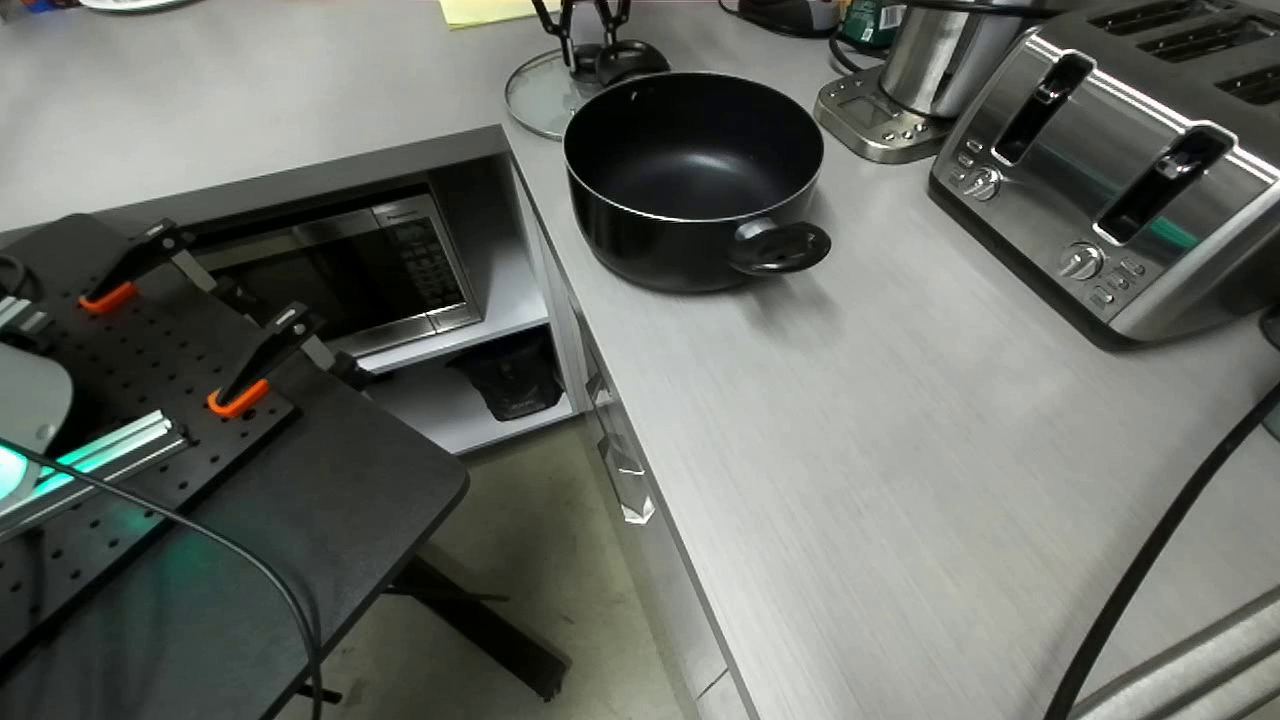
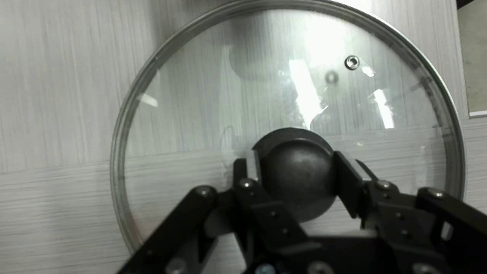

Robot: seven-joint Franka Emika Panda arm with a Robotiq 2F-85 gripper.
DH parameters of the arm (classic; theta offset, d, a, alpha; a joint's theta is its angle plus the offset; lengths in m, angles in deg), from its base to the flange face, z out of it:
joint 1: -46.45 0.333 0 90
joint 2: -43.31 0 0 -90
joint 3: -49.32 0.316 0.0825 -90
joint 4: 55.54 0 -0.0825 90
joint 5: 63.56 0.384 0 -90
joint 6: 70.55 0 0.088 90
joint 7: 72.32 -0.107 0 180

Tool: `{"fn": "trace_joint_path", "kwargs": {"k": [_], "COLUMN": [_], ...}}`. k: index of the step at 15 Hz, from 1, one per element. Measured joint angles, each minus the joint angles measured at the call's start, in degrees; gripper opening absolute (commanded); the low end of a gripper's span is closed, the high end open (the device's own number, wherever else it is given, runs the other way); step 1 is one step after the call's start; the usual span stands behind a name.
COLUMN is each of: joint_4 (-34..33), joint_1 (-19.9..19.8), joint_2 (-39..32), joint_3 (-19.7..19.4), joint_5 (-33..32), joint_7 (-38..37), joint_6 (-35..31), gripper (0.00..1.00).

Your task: Place the lid on the pot

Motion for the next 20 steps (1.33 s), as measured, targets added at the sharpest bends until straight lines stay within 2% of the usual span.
{"fn": "trace_joint_path", "kwargs": {"k": [5, 15, 20], "joint_4": [5.4, 30.04, 37.82], "joint_1": [0.26, -0.49, -2.93], "joint_2": [5.34, 31.62, 39.88], "joint_3": [1.0, 1.59, 0.3], "joint_5": [0.0, 0.0, 0.38], "joint_7": [1.26, 3.62, 3.6], "joint_6": [-4.91, -8.25, -8.25], "gripper": [0.25, 0.25, 0.25]}}
